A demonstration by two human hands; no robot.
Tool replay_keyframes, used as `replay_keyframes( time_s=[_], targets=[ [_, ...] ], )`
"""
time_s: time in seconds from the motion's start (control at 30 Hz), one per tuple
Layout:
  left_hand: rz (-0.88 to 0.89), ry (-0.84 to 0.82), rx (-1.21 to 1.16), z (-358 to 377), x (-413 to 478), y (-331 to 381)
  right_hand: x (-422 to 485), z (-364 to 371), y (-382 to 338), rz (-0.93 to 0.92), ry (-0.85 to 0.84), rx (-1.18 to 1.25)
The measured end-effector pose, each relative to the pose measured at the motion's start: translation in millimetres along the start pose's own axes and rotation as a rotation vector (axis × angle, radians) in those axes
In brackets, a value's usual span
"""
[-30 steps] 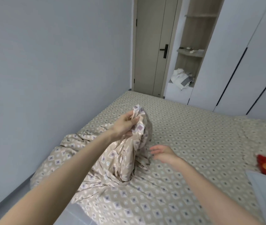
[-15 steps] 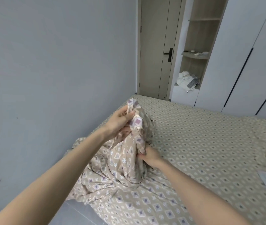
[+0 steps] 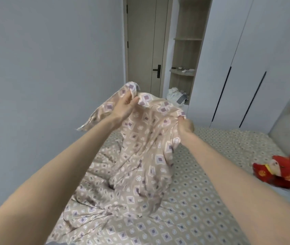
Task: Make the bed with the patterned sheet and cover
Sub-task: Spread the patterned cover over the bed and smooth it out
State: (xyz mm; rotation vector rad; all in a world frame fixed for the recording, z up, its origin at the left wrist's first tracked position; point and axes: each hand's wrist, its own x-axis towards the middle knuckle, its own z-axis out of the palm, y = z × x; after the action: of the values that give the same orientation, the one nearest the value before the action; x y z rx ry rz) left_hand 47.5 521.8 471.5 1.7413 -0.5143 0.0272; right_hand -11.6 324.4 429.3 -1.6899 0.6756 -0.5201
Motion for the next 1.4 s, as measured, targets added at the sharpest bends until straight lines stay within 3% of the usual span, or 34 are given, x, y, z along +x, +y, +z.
replay_keyframes(
  time_s=[0.23, 0.33, 0.4, 0.5, 0.73, 1.03, 1.23, 1.4],
  targets=[
    [-0.166, -0.066, -0.065, 53.8, -26.0, -44.0, -12.3, -57.9, 82.8, 0.37, -0.533, -0.24],
    [-0.209, -0.051, -0.082, 69.8, -39.2, -55.4, -11.0, -76.5, 108.3, 0.507, -0.67, -0.145],
    [-0.241, -0.042, -0.083, 78.6, -42.2, -63.0, -8.7, -83.8, 121.8, 0.432, -0.656, -0.161],
    [-0.357, -0.004, -0.11, 92.7, -41.7, -68.9, -5.9, -93.4, 137.4, 0.294, -0.672, -0.44],
    [-0.442, -0.022, -0.166, 156.7, -6.0, -62.0, 27.1, -113.7, 163.0, 0.198, -0.787, -0.615],
    [-0.317, -0.219, -0.153, 376.6, 127.3, -16.0, 174.6, -244.6, 175.6, 0.082, -0.543, -0.612],
    [-0.18, -0.43, -0.239, 574.0, 211.6, 66.2, 281.7, -385.7, 172.6, 0.173, -0.12, -0.494],
    [-0.051, -0.548, -0.259, 696.6, 230.6, 114.2, 338.9, -469.4, 180.9, 0.306, 0.21, -0.34]
  ],
)
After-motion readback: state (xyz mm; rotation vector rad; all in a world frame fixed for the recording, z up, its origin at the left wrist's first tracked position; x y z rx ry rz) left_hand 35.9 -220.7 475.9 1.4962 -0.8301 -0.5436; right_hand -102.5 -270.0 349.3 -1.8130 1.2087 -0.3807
